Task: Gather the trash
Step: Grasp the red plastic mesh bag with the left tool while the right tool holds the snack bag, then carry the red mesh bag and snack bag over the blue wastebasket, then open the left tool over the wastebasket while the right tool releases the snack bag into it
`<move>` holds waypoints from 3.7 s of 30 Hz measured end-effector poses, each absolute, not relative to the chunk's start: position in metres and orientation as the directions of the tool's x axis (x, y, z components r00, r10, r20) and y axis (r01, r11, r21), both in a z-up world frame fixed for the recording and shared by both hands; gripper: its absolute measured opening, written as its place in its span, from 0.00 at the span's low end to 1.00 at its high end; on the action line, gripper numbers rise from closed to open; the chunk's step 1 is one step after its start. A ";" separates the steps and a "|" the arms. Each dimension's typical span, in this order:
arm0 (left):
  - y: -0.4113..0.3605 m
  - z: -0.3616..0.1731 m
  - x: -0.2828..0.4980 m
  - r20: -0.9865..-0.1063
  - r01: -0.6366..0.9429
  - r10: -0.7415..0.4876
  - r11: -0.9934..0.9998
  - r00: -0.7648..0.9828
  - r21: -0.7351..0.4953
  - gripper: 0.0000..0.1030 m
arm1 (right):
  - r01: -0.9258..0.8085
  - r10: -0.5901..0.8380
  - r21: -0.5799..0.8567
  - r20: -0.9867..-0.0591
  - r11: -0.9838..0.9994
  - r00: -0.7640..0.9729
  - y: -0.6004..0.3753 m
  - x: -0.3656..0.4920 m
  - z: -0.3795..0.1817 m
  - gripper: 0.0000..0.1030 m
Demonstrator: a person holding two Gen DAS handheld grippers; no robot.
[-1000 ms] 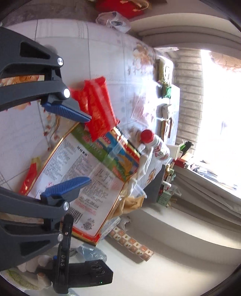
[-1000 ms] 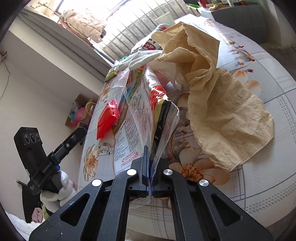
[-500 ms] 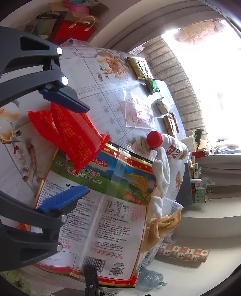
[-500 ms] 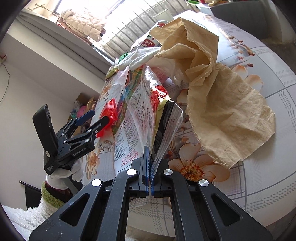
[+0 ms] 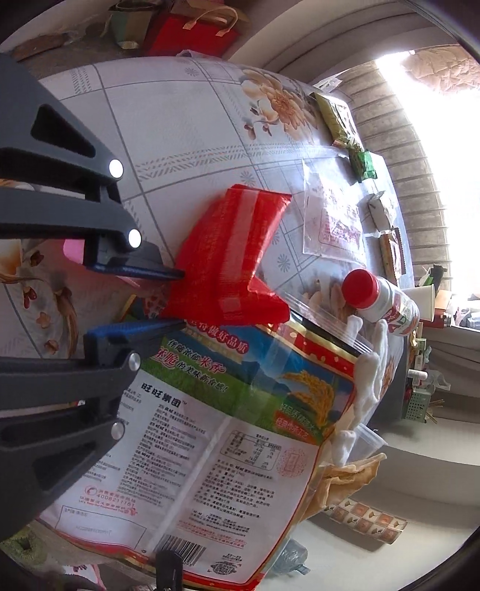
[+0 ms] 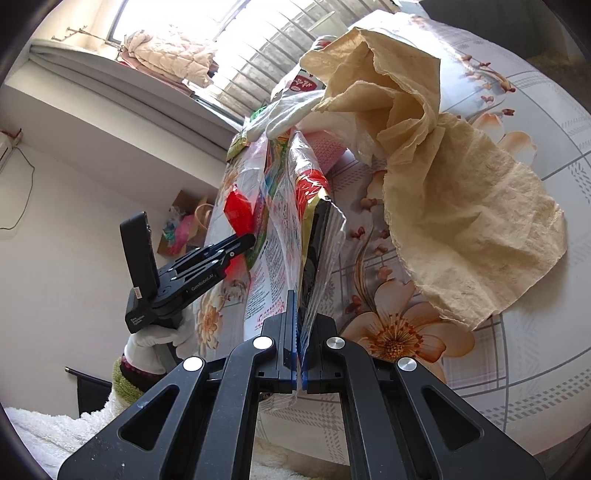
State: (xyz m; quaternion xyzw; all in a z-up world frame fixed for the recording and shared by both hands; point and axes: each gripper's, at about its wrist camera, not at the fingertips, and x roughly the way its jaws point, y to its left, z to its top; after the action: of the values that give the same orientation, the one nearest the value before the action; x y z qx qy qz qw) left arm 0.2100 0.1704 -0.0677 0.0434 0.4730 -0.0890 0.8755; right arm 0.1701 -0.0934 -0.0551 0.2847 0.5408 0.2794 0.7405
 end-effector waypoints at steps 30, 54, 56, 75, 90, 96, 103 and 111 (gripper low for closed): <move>0.182 0.060 0.144 -0.651 0.099 -0.103 0.994 0.752 -0.043 0.10 | -0.226 0.862 0.849 -0.402 0.477 0.308 -0.119 0.136 0.002 0.00; -0.244 0.080 0.189 -0.720 0.815 -0.632 0.556 0.286 -0.163 0.10 | 0.483 -0.113 0.616 -0.540 0.623 0.834 -0.441 -0.036 0.042 0.00; -0.281 0.061 0.203 -0.763 0.823 -0.612 0.532 0.208 -0.202 0.10 | 0.514 -0.131 0.618 -0.556 0.595 0.821 -0.451 -0.041 0.030 0.00; -0.479 -0.167 0.356 -0.940 0.649 -0.326 0.694 -0.102 -0.312 0.15 | 0.732 -0.169 0.542 -0.744 0.413 0.646 -0.512 0.048 -0.073 0.00; -0.461 -0.154 0.388 -0.918 0.608 -0.393 0.717 -0.052 -0.341 0.39 | 0.765 -0.079 0.417 -0.853 0.492 0.516 -0.513 0.133 -0.122 0.01; -0.425 -0.109 0.386 -0.906 0.637 -0.424 0.694 -0.015 -0.335 0.44 | 0.764 0.023 0.357 -0.912 0.538 0.410 -0.511 0.179 -0.167 0.28; -0.365 -0.057 0.368 -0.880 0.672 -0.474 0.650 -0.007 -0.355 0.46 | 0.787 0.017 0.326 -0.928 0.524 0.373 -0.506 0.172 -0.173 0.39; -0.255 -0.020 0.351 -0.836 0.616 -0.548 0.669 0.029 -0.417 0.46 | 0.706 -0.055 0.142 -0.967 0.694 0.249 -0.490 0.205 -0.181 0.00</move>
State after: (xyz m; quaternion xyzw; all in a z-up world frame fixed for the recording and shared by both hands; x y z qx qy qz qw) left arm 0.3507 -0.2547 -0.0195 0.0301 0.5664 -0.4058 0.7167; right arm 0.2052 -0.4899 -0.1809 0.2929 0.5551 -0.2592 0.7341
